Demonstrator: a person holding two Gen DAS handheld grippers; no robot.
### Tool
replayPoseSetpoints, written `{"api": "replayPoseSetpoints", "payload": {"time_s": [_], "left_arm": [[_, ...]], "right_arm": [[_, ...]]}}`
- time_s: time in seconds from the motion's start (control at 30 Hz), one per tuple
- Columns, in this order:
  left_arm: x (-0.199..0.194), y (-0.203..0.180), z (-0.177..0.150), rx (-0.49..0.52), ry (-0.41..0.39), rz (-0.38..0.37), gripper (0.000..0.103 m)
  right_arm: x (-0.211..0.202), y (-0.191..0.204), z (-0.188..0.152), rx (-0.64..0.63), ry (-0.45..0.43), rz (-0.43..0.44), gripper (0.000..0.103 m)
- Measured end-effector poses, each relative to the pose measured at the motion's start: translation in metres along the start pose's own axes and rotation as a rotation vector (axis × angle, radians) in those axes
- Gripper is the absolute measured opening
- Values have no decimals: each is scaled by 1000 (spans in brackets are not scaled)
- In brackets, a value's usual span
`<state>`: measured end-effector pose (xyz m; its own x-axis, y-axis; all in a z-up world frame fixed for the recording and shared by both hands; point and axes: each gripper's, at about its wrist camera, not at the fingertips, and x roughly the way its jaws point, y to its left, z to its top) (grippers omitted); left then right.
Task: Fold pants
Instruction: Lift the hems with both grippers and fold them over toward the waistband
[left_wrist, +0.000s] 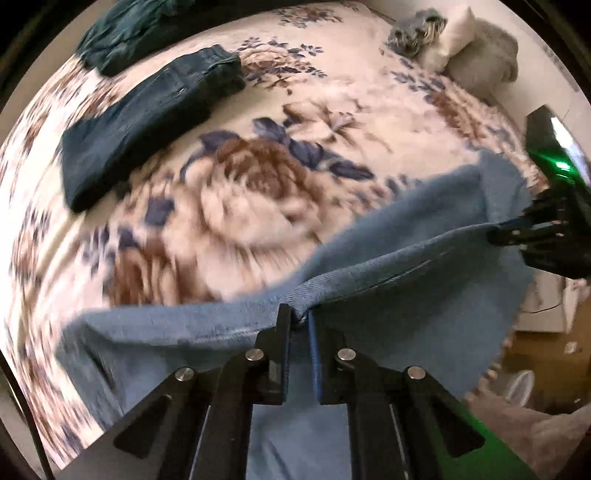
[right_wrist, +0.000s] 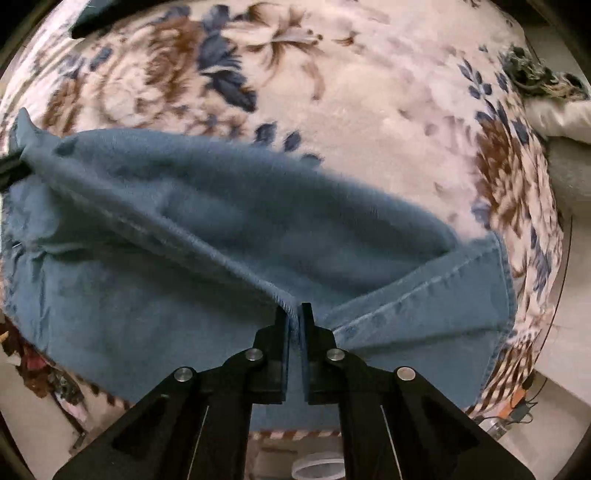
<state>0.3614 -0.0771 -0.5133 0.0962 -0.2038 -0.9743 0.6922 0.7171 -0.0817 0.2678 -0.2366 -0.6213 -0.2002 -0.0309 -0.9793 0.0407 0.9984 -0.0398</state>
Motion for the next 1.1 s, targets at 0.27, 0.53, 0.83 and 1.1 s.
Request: {"api": "replayPoseSetpoints", "payload": {"time_s": [0.27, 0.53, 0.83, 1.1], "left_arm": [[-5, -42, -116, -325, 123, -112, 0], [18, -13, -135, -791, 179, -225, 15], [24, 79, -54, -1170, 50, -285, 73], [85, 120, -42, -1220, 275, -79, 72]], "right_arm": [[15, 16, -69, -35, 62, -22, 5], [51, 4, -73, 67, 83, 118, 16], [41, -22, -57, 276, 76, 278, 54], [60, -38, -35, 395, 122, 289, 54]]}}
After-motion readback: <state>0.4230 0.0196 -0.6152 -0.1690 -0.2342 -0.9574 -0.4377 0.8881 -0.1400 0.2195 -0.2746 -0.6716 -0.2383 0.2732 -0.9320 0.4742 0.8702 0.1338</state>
